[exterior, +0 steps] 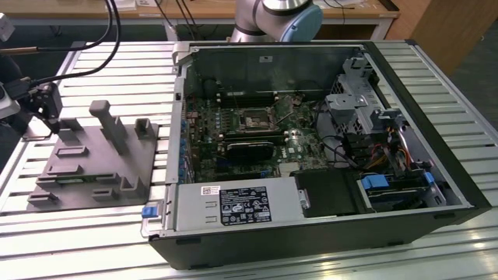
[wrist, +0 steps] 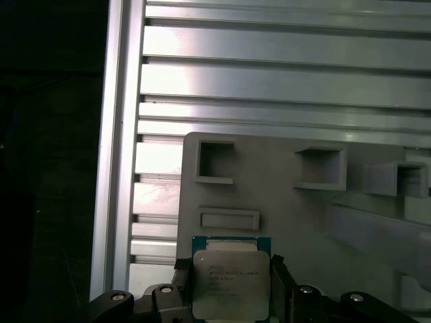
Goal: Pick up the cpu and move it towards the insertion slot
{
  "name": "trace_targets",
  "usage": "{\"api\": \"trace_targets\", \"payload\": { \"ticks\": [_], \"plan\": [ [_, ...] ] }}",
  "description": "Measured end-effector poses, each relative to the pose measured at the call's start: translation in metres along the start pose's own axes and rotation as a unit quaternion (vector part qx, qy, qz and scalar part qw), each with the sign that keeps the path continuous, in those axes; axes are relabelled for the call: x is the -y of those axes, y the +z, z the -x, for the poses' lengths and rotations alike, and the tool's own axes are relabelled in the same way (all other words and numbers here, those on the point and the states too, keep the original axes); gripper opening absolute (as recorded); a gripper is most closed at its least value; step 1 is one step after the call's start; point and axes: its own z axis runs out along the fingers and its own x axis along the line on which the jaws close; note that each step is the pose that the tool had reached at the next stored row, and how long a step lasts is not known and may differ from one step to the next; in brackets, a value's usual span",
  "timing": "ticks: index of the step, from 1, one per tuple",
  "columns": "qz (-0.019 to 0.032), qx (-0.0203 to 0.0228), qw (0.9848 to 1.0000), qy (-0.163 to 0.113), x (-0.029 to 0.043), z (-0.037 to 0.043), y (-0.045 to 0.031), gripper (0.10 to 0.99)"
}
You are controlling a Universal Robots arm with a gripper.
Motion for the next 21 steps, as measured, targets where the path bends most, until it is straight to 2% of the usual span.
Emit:
{"api": "trace_targets", "payload": {
  "ticks": [21],
  "plan": [
    [-0.0011,-0.0001,1.0,0.0,-0.0023,0.0001,-0.0163,0.545]
  ]
}}
